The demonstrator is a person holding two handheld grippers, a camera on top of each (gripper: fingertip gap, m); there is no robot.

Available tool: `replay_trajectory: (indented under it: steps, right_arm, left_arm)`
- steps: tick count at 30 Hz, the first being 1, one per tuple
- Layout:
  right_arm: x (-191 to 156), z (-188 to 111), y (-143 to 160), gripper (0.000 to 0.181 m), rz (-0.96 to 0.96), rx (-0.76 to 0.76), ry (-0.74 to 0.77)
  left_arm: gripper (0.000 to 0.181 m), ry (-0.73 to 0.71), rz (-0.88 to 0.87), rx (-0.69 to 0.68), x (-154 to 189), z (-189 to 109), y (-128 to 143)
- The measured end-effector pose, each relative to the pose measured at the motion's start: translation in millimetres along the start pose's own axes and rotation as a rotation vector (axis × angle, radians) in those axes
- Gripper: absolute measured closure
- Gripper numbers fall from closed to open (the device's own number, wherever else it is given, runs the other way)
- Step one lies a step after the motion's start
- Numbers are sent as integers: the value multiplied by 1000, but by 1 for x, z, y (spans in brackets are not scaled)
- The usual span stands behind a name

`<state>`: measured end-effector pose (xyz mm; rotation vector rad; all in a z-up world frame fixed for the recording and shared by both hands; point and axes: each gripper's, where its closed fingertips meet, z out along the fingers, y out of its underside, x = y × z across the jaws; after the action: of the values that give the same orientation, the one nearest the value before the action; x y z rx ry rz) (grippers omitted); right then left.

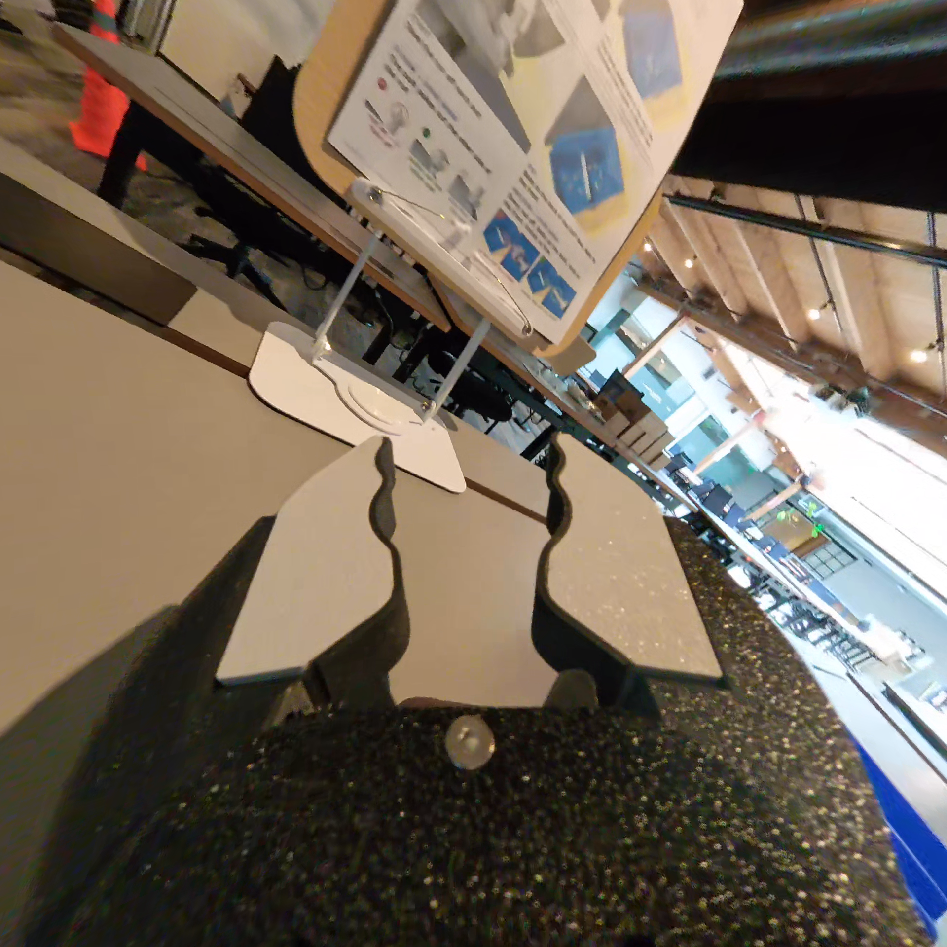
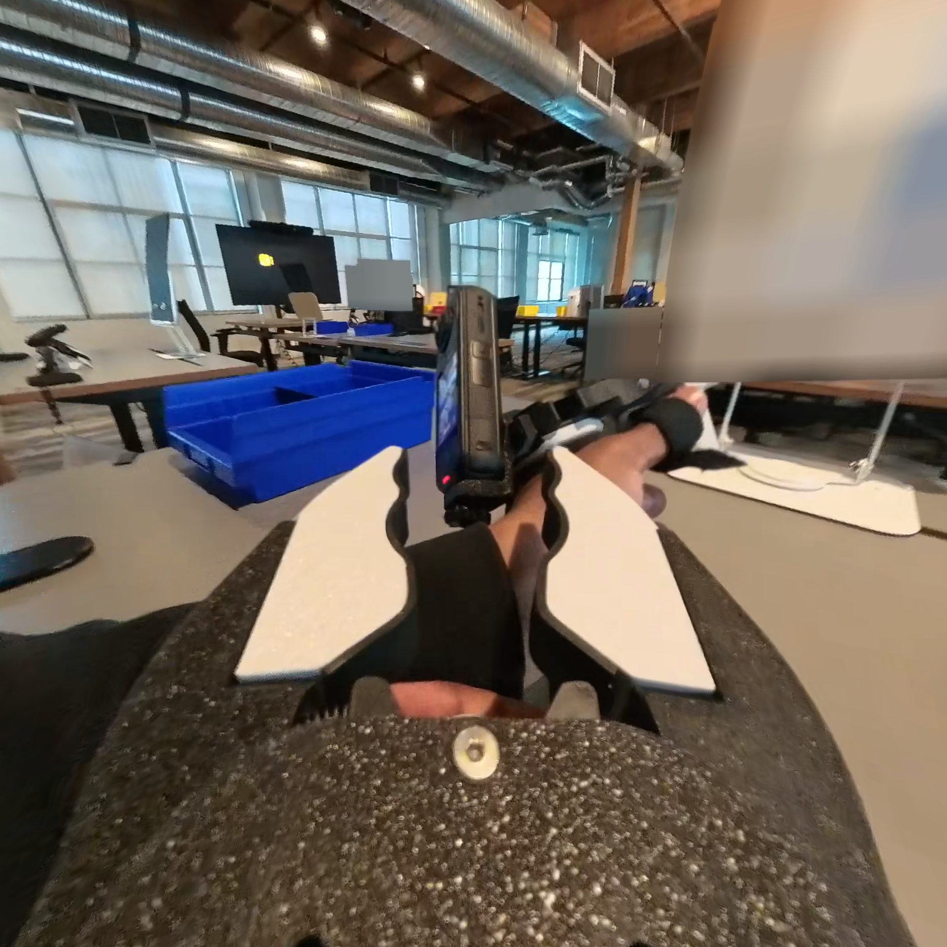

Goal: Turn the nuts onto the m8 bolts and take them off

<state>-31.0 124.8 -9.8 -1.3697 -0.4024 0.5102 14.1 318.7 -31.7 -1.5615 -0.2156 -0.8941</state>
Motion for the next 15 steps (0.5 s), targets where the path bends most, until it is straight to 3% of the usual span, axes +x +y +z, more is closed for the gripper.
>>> replay_trajectory:
  steps: [6, 10, 12, 15]
  right_arm:
    - [6, 5, -9, 145, -194, 52, 93]
    - [16, 5, -5, 139, -66, 37, 10]
    - [24, -2, -1, 132, -17, 12, -55]
    - [48, -17, 1, 129, 57, -51, -134]
  left_arm:
    - [125, 25, 35, -69, -4, -16, 16]
    - [124, 143, 153, -135, 12, -40, 20]
    - [124, 200, 259, -210, 11, -58, 12]
    - [125, 181, 609, -337, -22, -92, -14]
